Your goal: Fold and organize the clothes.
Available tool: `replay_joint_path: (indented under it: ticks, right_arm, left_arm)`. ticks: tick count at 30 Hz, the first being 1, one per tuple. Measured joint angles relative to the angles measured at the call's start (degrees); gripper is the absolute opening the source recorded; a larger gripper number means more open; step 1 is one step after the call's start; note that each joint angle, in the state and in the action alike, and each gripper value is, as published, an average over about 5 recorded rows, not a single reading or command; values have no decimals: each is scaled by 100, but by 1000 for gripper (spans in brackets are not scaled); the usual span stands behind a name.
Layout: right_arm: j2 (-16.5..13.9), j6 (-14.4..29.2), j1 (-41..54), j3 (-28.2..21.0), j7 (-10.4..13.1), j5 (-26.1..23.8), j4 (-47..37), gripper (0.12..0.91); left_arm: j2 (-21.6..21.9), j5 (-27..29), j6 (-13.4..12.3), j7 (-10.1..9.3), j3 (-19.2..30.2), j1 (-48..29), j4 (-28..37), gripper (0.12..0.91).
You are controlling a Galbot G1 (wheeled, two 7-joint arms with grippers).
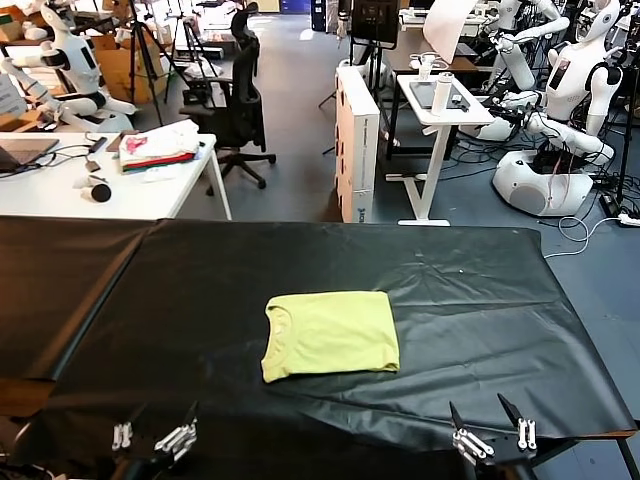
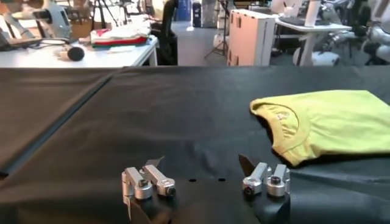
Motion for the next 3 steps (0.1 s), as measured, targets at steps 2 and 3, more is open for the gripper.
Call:
replay_joint_path:
  ticks: [2, 3]
  right_arm:
    - [0, 1, -3, 0, -1, 0, 1, 907]
    - [0, 1, -4, -1, -1, 0, 2, 907]
  left_arm:
    - [0, 0, -1, 3, -2, -3, 3, 907]
    - [0, 0, -1, 4, -2, -4, 4, 907]
